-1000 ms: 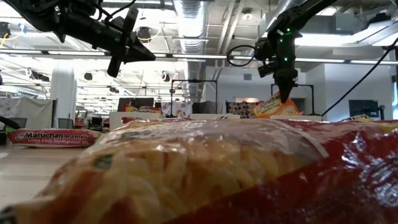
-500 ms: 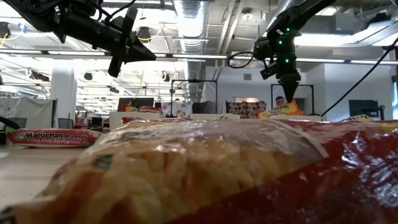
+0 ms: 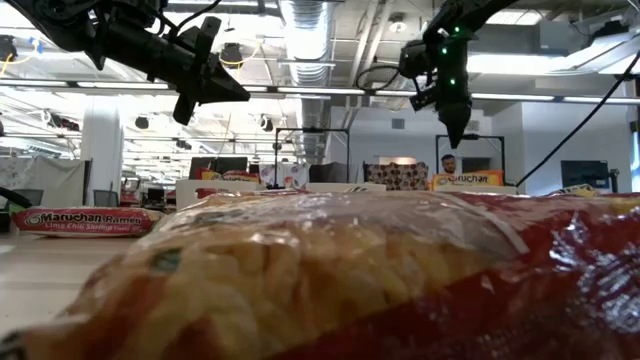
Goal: Sort Maruchan noodles
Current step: Put the red noodle pack into the left white bin
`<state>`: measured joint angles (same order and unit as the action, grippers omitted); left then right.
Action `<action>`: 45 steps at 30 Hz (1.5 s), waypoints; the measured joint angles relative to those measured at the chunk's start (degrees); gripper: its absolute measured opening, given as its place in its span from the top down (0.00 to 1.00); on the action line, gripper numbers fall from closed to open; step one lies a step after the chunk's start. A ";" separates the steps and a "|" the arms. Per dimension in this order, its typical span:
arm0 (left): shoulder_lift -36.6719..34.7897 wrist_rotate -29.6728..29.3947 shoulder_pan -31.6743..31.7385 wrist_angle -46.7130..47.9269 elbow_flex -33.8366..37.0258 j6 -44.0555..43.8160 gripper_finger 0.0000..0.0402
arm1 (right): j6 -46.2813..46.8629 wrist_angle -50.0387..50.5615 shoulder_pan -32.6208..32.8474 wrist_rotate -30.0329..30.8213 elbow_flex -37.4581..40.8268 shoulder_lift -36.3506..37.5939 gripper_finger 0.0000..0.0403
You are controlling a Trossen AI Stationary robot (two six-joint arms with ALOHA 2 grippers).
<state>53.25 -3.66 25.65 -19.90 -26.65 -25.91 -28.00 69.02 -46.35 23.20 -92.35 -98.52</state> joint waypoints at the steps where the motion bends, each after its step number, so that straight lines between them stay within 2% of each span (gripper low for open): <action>1: 0.00 0.00 0.00 0.00 0.00 0.00 0.98 | 0.33 0.37 0.31 0.00 -0.61 0.00 0.56; 6: 0.00 -0.14 1.36 1.95 0.00 1.67 0.88 | 1.17 3.30 1.59 -0.03 -4.40 0.00 0.56; 14: 0.00 -0.64 6.35 1.23 0.00 -0.78 0.64 | 1.34 6.15 4.09 -0.11 -12.65 0.00 0.56; 18: 0.00 0.23 7.78 -2.23 0.00 -5.61 0.54 | 1.69 9.05 5.35 -0.09 -17.50 -0.02 0.56; 22: -0.02 2.95 8.03 -5.39 -0.07 -9.16 0.51 | 2.90 13.00 6.65 -0.15 -22.25 -0.02 0.56; 27: 0.00 9.12 7.55 -5.05 -2.29 -10.60 0.51 | 9.59 17.61 8.29 -1.20 -26.37 0.00 0.56; 31: 0.00 14.18 6.96 -4.79 -5.40 -10.55 0.51 | 17.61 21.41 9.75 -7.83 -27.30 0.00 0.56; 36: 0.00 20.25 6.86 -4.79 -9.12 -9.10 0.51 | 31.24 20.96 11.90 -24.80 -27.26 0.34 0.56; 38: 0.00 23.12 6.86 -4.87 -10.17 -8.41 0.51 | 35.13 21.02 13.43 -29.79 -27.26 0.46 0.56; 41: 0.00 27.41 6.86 -4.76 -10.89 -8.71 0.51 | 39.81 21.00 16.53 -33.53 -27.26 0.44 0.56; 45: -0.20 33.70 6.86 -4.72 -11.10 -10.56 0.51 | 42.80 21.00 22.05 -34.32 -27.26 0.44 0.56</action>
<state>53.05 30.04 32.51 -24.62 -37.76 -36.48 14.80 90.02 -24.30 -11.12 -119.61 -98.08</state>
